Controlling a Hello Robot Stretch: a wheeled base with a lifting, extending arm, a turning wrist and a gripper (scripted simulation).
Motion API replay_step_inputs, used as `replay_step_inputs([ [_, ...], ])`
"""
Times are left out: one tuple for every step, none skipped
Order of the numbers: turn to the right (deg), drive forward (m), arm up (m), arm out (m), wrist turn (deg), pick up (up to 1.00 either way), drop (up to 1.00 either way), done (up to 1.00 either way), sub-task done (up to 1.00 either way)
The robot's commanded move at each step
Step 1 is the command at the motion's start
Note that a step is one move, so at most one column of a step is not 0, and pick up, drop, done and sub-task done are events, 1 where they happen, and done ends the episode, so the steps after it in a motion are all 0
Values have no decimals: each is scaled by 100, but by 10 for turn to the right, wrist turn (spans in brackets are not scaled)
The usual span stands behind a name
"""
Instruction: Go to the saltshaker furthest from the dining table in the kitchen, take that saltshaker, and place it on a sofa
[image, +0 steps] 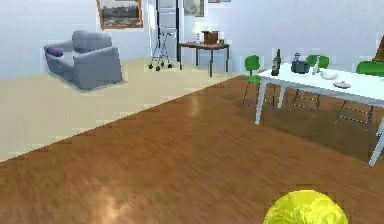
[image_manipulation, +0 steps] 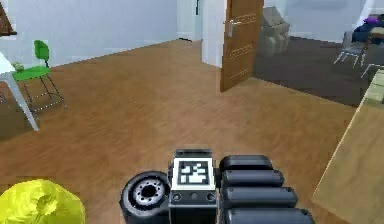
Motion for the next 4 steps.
replay_step_inputs([
  [-390,0,0,0,0,0,0,0,0],
  [0,100,0,0,0,0,0,0,0],
  [0,100,0,0,0,0,0,0,0],
  [0,100,0,0,0,0,0,0,0],
])
